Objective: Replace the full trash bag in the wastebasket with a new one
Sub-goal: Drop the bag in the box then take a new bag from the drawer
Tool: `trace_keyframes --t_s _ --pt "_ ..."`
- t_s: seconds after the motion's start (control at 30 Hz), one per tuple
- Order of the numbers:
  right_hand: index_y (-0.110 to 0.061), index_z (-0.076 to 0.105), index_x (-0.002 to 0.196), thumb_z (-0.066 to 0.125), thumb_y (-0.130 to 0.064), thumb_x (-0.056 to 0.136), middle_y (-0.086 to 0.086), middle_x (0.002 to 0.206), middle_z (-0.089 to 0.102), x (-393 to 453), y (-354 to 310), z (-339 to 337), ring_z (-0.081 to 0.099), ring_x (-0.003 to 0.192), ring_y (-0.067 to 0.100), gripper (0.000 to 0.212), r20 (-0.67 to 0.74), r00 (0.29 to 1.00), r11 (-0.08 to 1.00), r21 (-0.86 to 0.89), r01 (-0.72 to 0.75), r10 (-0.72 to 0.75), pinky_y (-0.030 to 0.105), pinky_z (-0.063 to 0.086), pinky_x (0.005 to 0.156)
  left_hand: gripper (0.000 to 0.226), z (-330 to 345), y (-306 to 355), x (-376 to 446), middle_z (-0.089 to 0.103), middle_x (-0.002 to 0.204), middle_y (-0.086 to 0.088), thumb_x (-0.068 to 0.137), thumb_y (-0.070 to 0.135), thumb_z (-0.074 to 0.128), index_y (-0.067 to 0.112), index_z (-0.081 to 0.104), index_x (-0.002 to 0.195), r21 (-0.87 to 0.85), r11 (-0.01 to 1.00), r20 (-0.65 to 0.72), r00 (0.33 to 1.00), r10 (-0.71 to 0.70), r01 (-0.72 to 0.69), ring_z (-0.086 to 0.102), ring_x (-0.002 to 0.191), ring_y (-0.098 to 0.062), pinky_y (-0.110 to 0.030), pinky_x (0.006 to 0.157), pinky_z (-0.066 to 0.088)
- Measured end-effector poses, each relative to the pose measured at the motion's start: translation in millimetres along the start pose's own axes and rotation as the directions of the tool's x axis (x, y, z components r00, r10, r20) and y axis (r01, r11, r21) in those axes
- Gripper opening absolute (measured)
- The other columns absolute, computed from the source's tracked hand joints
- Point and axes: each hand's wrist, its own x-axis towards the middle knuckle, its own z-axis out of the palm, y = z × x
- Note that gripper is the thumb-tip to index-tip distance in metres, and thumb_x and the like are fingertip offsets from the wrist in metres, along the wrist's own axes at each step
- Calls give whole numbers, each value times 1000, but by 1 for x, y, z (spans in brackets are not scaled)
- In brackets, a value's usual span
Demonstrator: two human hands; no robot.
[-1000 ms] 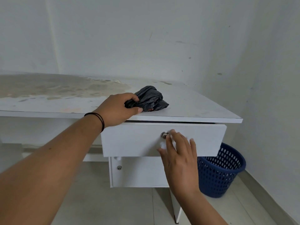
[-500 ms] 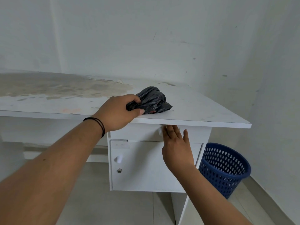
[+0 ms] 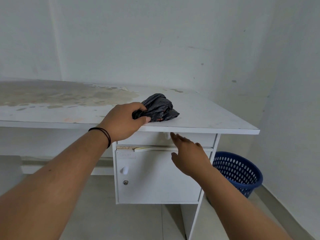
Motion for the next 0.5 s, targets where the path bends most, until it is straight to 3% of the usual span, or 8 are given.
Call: trace_keyframes --t_s 0.07,0.17,0.2,0.27,0.33,0.4,0.47,0.5 --pt "-21 31 144 44 -29 94 2 140 49 -17 -1 -8 47 124 21 53 -57 998 999 45 24 -22 38 34 104 17 0 2 -3 59 78 20 86 38 60 32 63 101 -1 1000 -33 999 21 -21 53 68 1 -15 55 32" --pt "-22 51 132 49 -39 93 -4 130 58 -42 -7 -26 55 115 11 43 -45 997 930 366 -44 65 22 41 93 6 1 4 -11 63 75 19 83 36 64 35 66 89 -31 997 -121 990 72 -76 58 73 1 -13 58 37" --pt "-19 57 127 50 -42 92 -2 127 61 -49 -8 -33 57 112 11 42 -23 995 879 470 -75 97 21 43 90 3 1 4 -14 66 75 16 82 36 65 35 67 84 -73 993 -154 985 81 -93 60 74 -1 -14 59 41" --pt "-7 61 112 52 -51 87 12 118 63 -58 -10 -45 60 107 24 52 15 990 767 630 -119 141 37 50 92 5 3 8 -20 69 79 12 79 33 70 36 68 82 -197 973 -201 977 77 -117 63 77 -3 -9 66 47" --pt "-8 63 102 56 -66 75 15 113 63 -66 -10 -54 60 104 30 64 75 983 582 797 -159 166 49 48 94 13 8 16 -27 68 85 20 77 29 73 40 67 81 -244 955 -237 966 107 -166 63 83 2 -6 75 47" --pt "-28 66 92 62 -73 61 3 110 67 -70 -10 -61 64 102 18 55 168 970 275 938 -211 174 41 53 90 20 18 30 -36 64 93 28 74 22 76 36 67 86 -216 940 -288 937 196 -263 57 91 15 -1 83 40" --pt "-35 62 101 68 -69 54 -1 115 65 -73 -9 -64 63 107 16 58 212 962 3 976 -216 175 39 54 89 22 33 45 -45 63 100 20 73 16 78 25 71 91 -188 918 -315 907 279 -348 52 97 19 2 87 35" --pt "-32 62 109 69 -66 55 -1 116 66 -76 -8 -65 62 108 17 64 205 960 -76 978 -194 189 41 53 90 23 41 53 -49 63 104 15 72 14 78 20 71 93 -173 909 -315 896 313 -378 52 100 16 1 89 34"
